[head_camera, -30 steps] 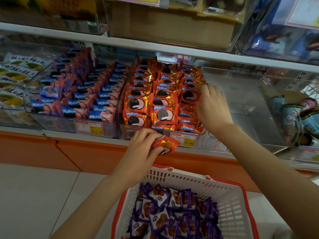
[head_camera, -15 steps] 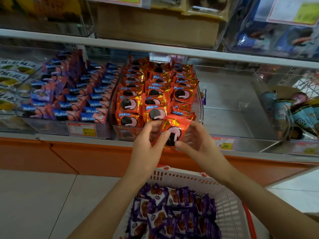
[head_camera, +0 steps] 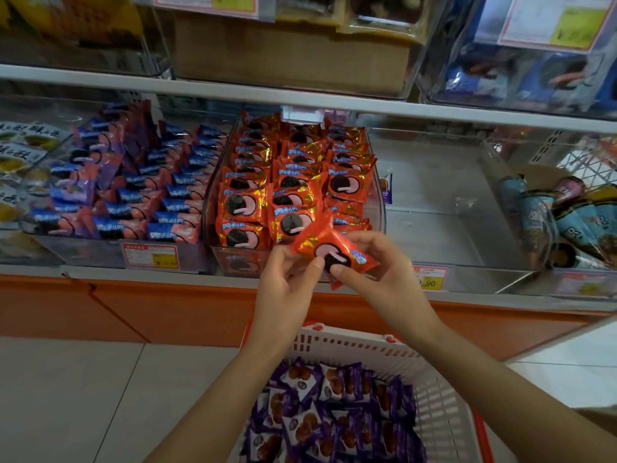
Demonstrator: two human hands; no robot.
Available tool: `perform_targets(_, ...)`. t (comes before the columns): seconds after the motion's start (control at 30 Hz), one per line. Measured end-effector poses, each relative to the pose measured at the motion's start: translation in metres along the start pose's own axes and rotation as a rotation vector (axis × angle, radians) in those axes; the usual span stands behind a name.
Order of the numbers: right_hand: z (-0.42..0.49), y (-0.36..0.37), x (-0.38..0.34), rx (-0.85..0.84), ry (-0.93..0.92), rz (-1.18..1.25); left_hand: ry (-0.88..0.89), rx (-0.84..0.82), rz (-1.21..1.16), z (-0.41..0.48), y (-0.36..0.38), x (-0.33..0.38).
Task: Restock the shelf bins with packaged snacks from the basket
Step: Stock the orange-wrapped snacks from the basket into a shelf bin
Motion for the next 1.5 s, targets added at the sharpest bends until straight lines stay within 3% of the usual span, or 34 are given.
perform_targets(0.2, 0.007, -0.005, 0.015, 0.018, 0.085, 0.008, 0.028, -0.015, 0.016, 0.003, -0.006, 0.004)
perform_targets(0.27, 0.011, -0.004, 0.018, -0.027, 0.160, 0.071, 0.041, -0.026, 0.011, 0.006, -0.008, 0.010)
perform_targets(0.33, 0.013, -0.003, 0.019, -0.122, 0.174, -0.052, 0.050, -0.002, 0.048, 0.010, -0.012, 0.015)
perform_targets(0.43, 0.015, -0.004, 0.009, -0.137, 0.055, -0.394, 0.139, -0.010, 0.219, 0.014, -0.015, 0.029)
perform_targets(0.5, 0.014, -0.008, -0.005, -0.055, -0.108, -0.539, 0.205, -0.081, 0.328, 0.015, -0.009, 0.041)
perform_targets(0.57, 0.012, -0.001, -0.017, -0.091, -0.224, -0.639, 0.248, -0.169, 0.412, 0.015, 0.001, 0.049)
perform_targets(0.67, 0.014, 0.003, -0.022, -0.129, -0.192, -0.654, 0.310, -0.231, 0.499, 0.016, 0.008, 0.059)
perform_targets(0.83, 0.044, -0.026, -0.026, 0.056, -0.122, -0.694, 0.585, -0.067, 0.844, 0.025, -0.013, 0.042)
perform_targets(0.97, 0.079, -0.034, -0.021, 0.091, -0.109, -0.901, 0.624, -0.022, 1.106, 0.026, -0.018, 0.009)
perform_targets(1.17, 0.114, -0.021, -0.003, -0.057, -0.071, -1.230, 0.648, -0.020, 1.194, 0.020, -0.017, -0.013)
perform_targets(1.3, 0.116, -0.018, 0.001, -0.022, -0.157, -1.469, 0.662, -0.013, 1.193, 0.018, -0.017, -0.019)
perform_targets(1.5, 0.102, -0.016, -0.007, 0.150, -0.345, -1.367, 0.696, -0.011, 1.211, 0.016, -0.016, -0.018)
Point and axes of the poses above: each hand's wrist, its own z-axis towards the middle knuckle, its own y-axis out of the palm, x = y × z, the point moved 7 cm from there along z, towards the middle knuckle
